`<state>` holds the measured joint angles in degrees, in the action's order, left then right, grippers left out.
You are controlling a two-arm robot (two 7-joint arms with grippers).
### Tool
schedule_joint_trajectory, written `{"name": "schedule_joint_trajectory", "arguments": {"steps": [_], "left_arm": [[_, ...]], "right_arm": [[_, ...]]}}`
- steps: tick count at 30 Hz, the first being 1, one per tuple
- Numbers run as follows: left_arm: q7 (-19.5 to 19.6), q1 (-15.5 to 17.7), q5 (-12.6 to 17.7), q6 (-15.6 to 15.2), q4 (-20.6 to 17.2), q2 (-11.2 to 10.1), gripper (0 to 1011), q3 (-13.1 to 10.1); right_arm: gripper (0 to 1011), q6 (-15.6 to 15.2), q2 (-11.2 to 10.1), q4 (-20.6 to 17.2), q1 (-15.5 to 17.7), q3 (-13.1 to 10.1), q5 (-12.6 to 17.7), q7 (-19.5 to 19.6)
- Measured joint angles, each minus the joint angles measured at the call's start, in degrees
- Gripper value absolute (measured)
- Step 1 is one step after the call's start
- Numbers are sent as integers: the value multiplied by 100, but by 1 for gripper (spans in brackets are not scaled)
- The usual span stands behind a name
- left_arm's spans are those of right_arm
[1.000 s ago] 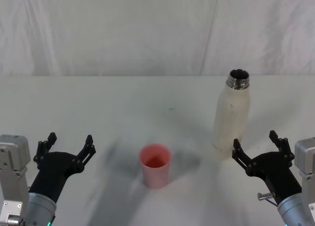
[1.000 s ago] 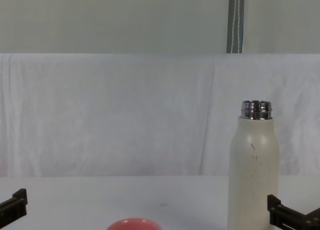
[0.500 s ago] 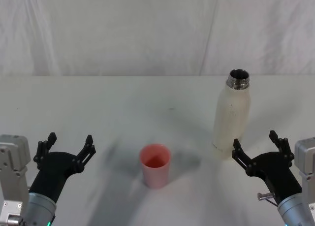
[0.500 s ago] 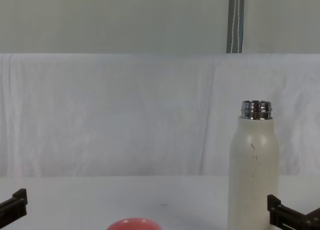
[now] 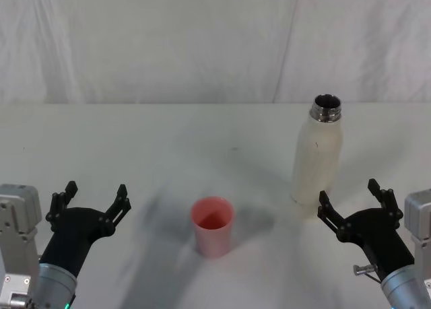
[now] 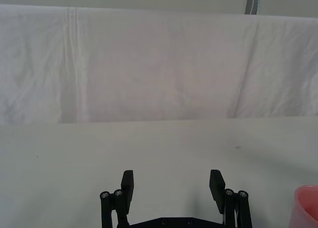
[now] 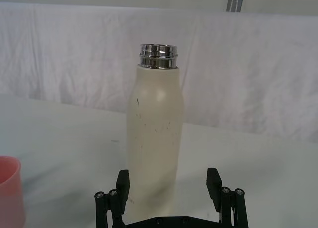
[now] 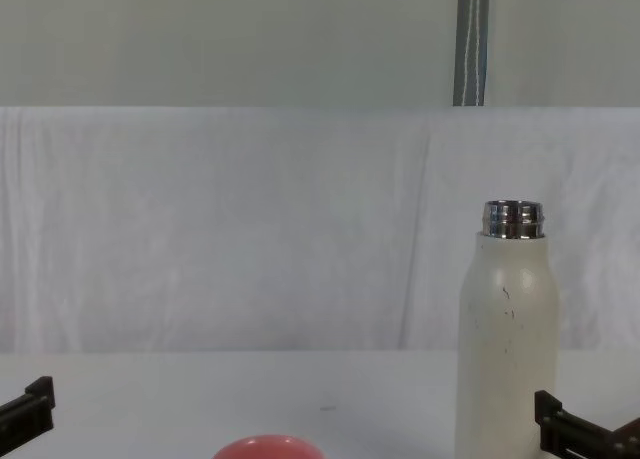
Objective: Grasp the thermos with one hand and pour water into the cup lid.
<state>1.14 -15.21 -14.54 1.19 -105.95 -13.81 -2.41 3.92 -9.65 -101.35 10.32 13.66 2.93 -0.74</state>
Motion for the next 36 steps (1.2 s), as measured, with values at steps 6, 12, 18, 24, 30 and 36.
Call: {"name": "schedule_joint_trajectory", "arguments": {"steps": [6, 12, 18, 24, 30, 36], "left_arm": [[0, 0, 0, 0, 0, 0, 1001, 0], [0, 0, 0, 0, 0, 0, 1001, 0], [0, 0, 0, 0, 0, 0, 1001, 0], [0, 0, 0, 0, 0, 0, 1001, 0], [0, 0, 0, 0, 0, 0, 1001, 0], [0, 0, 0, 0, 0, 0, 1001, 0]], "right_arm": [[1001, 18, 33, 3, 48, -100, -23, -150], [1001, 23, 50, -43, 108, -238, -12, -308], [1001, 14, 34, -142, 192, -435, 79, -497], [1001, -42, -31, -246, 253, -605, 204, -675], [1001, -173, -102, -300, 267, -728, 387, -850], [1001, -315, -196, -312, 198, -755, 594, -1053]]}}
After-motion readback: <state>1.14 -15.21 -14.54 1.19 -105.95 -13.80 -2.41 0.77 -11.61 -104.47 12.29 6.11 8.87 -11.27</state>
